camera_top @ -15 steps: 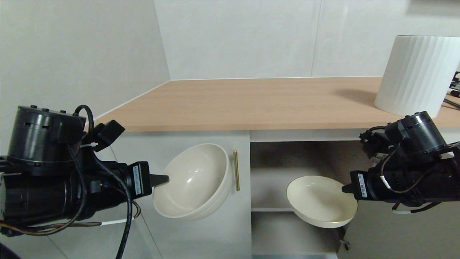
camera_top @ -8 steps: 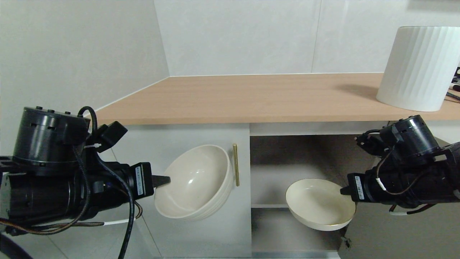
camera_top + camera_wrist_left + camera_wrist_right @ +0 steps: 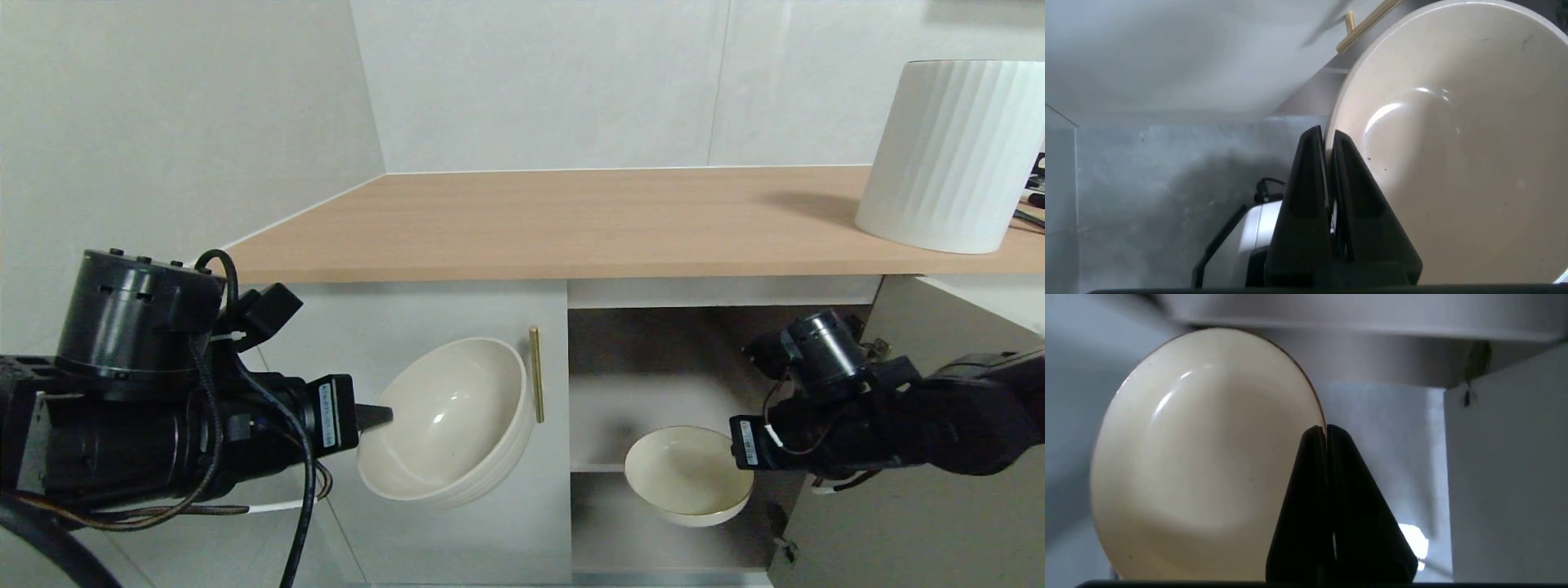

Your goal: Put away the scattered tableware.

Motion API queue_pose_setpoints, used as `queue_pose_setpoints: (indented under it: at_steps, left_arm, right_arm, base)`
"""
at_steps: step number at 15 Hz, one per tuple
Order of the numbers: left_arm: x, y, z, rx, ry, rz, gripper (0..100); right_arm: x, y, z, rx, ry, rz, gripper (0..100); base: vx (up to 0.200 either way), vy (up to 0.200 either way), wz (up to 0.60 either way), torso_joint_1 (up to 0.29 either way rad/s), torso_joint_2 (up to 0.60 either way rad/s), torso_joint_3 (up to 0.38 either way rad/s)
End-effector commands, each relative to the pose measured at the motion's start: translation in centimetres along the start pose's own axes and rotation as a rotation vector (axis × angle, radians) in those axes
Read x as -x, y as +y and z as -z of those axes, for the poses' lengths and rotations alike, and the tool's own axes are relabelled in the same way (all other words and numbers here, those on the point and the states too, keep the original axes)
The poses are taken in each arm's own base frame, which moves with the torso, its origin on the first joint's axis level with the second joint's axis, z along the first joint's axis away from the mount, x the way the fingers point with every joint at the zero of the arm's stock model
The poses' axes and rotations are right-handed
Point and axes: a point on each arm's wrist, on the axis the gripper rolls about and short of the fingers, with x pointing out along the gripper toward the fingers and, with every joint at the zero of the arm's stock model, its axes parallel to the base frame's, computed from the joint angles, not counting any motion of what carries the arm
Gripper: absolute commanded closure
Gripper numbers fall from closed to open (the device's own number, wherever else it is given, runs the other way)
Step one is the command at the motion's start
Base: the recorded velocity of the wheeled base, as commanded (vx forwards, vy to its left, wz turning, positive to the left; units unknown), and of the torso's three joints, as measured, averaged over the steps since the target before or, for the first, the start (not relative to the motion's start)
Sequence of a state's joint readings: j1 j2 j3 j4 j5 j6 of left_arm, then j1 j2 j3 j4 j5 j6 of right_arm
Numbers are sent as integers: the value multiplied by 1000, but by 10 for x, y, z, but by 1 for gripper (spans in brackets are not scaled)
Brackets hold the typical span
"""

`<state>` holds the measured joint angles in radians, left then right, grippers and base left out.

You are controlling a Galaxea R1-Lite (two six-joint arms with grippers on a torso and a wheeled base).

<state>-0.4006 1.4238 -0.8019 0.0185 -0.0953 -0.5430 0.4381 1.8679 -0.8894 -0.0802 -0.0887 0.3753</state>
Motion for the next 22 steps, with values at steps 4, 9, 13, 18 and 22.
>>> queue_pose_setpoints:
  at_steps: [4, 9, 13, 18, 22]
  left_arm:
    - [-6, -1, 2, -2, 22, -5, 100]
    - [-6, -3, 3, -8, 26, 1, 100]
    - [-10, -3, 5, -11, 38, -6, 100]
    - [-11, -2, 5, -11, 41, -7, 100]
    - [-11, -2, 6, -11, 43, -8, 100]
  right_arm:
    - [-108, -4, 27, -47, 4, 106, 100]
    - [-154, -17, 15, -131, -146, 207, 100]
    - [-170, -32, -2, -176, -188, 245, 100]
    - [-181, -33, -15, -216, -251, 276, 100]
    - [-186, -32, -26, -238, -291, 282, 100]
  base:
    - [0, 0, 0, 0, 0, 0]
    - [0, 0, 0, 0, 0, 0]
    - [0, 0, 0, 0, 0, 0]
    - [0, 0, 0, 0, 0, 0]
    - [0, 0, 0, 0, 0, 0]
